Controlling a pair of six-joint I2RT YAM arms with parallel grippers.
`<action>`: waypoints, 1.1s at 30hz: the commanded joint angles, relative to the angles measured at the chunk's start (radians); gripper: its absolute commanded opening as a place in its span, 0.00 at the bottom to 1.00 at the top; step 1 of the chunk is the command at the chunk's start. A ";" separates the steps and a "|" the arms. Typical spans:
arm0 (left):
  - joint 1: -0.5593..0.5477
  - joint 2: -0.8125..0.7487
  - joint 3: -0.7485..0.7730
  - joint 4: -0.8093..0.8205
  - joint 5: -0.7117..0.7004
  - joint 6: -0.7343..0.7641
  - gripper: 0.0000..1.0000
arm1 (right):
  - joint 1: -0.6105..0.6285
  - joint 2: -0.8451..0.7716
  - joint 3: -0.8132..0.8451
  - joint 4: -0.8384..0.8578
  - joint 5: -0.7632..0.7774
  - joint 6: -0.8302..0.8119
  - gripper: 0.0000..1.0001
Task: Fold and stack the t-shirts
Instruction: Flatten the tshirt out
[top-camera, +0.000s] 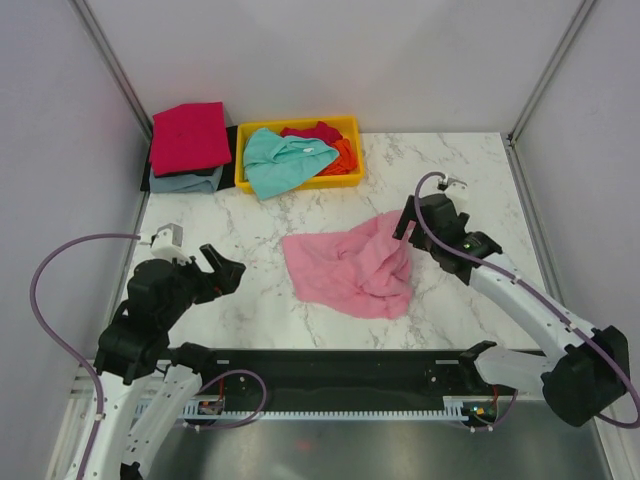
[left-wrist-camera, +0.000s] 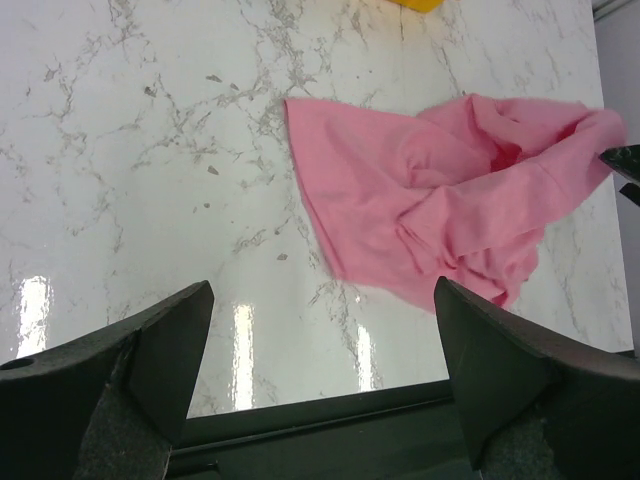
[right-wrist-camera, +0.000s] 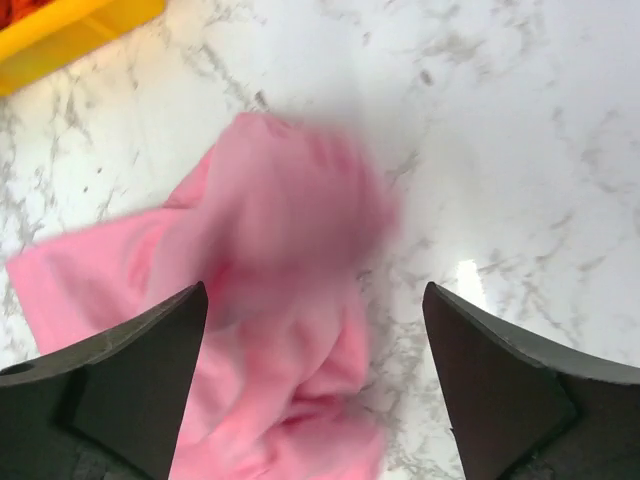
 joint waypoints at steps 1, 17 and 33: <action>0.001 0.010 -0.006 0.025 -0.002 0.022 0.99 | -0.028 0.003 0.010 -0.172 0.053 -0.098 0.98; 0.001 -0.005 -0.015 0.044 0.027 0.029 0.99 | -0.028 -0.066 -0.147 -0.067 -0.139 -0.040 0.77; 0.002 -0.009 -0.024 0.057 0.049 0.032 0.99 | 0.106 -0.045 -0.267 0.055 -0.202 0.069 0.67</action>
